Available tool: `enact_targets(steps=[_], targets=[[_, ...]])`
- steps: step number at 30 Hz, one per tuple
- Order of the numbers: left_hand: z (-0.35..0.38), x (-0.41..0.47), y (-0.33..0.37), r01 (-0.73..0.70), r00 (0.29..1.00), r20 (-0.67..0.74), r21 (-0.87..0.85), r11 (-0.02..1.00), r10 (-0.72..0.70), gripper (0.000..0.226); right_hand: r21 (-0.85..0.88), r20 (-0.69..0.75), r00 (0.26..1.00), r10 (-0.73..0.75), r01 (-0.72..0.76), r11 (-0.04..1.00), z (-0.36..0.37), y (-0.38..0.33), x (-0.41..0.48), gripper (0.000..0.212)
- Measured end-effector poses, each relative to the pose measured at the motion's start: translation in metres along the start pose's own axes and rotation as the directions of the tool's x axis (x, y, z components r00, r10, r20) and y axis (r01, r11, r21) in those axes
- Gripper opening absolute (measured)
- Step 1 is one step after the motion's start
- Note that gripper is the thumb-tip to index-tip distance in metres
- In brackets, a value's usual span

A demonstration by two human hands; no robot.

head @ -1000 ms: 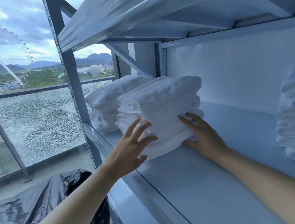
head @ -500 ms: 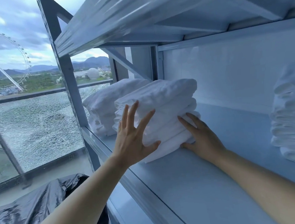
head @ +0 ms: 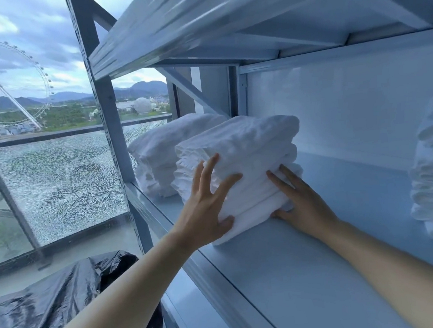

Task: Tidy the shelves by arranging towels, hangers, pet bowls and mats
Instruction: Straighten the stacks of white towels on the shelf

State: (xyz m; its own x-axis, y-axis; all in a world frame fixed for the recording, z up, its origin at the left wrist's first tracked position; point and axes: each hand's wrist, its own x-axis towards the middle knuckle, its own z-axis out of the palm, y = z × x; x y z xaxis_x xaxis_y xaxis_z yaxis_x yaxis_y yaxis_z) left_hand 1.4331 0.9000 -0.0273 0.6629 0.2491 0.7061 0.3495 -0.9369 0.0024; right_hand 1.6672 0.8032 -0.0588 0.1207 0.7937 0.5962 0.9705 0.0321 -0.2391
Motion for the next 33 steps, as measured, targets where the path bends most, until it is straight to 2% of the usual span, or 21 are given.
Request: enact_targets(steps=[5, 9, 13, 19, 23, 29, 33], targets=[[-0.003, 0.0, -0.004, -0.008, 0.998, 0.054, -0.013, 1.0, 0.009, 0.092, 0.021, -0.004, 1.0, -0.017, 0.017, 1.0, -0.002, -0.002, -0.003, 0.096], [-0.008, 0.0, -0.002, -0.017, 0.997, 0.071, -0.014, 1.0, 0.017, 0.081, 0.032, -0.011, 1.0, -0.028, 0.029, 0.999, -0.003, -0.004, -0.007, 0.092], [-0.014, -0.002, 0.003, -0.053, 0.998, 0.026, -0.019, 0.998, 0.054, 0.068, 0.016, -0.021, 0.999, -0.028, 0.029, 0.999, -0.005, -0.008, -0.01, 0.088], [-0.021, -0.013, 0.01, -0.065, 0.997, -0.029, -0.004, 0.998, 0.065, 0.064, -0.006, -0.012, 1.0, -0.019, 0.019, 1.0, -0.008, -0.016, -0.013, 0.088], [-0.026, -0.026, 0.007, -0.037, 0.998, -0.049, 0.009, 0.999, 0.037, 0.068, -0.025, -0.003, 0.999, -0.035, 0.035, 0.999, -0.007, -0.022, -0.013, 0.09], [-0.026, -0.027, 0.006, 0.015, 0.998, -0.058, -0.027, 1.0, -0.017, 0.086, -0.08, 0.007, 1.0, -0.01, 0.011, 0.997, -0.007, -0.025, -0.014, 0.091], [-0.012, -0.022, 0.01, 0.022, 0.985, -0.17, -0.059, 0.998, -0.032, 0.069, -0.124, 0.013, 1.0, 0.001, 0.0, 0.992, -0.007, -0.025, -0.014, 0.089]])
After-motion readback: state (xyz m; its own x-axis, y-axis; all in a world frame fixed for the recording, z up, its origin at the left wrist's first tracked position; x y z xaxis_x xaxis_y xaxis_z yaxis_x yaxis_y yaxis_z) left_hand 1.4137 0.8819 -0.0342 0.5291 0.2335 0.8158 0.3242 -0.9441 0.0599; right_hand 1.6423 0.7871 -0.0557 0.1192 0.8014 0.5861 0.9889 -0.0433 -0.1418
